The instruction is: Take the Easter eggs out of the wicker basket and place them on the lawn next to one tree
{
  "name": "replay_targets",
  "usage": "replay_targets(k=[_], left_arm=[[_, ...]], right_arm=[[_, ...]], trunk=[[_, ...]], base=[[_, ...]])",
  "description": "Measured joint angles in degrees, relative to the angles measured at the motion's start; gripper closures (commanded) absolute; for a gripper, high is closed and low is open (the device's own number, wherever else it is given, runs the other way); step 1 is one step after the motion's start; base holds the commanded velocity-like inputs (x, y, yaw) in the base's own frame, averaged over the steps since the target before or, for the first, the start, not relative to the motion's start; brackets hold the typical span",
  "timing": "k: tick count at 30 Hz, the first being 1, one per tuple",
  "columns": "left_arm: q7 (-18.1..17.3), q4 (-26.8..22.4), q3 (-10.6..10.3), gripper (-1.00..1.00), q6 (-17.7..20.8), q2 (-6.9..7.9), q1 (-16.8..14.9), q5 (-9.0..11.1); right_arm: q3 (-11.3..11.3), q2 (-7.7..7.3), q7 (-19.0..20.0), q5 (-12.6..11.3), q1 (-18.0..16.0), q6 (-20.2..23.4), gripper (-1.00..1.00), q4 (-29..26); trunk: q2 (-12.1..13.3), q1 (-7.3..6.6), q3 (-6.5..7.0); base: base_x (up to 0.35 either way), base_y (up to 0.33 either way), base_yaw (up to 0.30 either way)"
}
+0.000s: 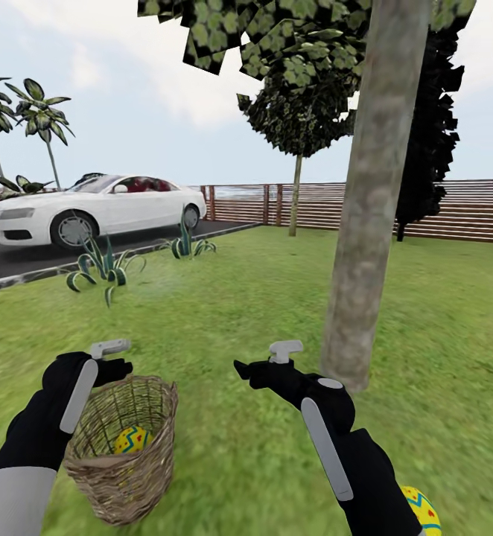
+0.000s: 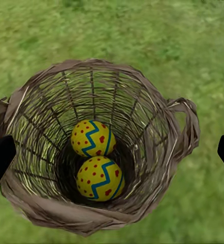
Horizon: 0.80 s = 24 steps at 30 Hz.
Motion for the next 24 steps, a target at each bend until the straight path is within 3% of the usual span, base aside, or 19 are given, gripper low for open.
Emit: replay_targets(k=[8,24], left_arm=[[-0.28,0.08,0.23,-1.0,-0.01,0.14,0.0,-0.11],[-0.19,0.1,0.29,-1.0,-0.02,0.06,-0.06,-0.26]], right_arm=[[0.0,0.01,0.0,0.01,-0.01,0.01,-1.0,0.0],[-0.03,0.01,0.0,0.08,-0.01,0.02,-1.0,-0.02]], trunk=[[0.0,0.0,0.06],[0.0,0.01,0.07]], base=[[0.111,0.167,-0.025],[0.008,0.011,-0.001]])
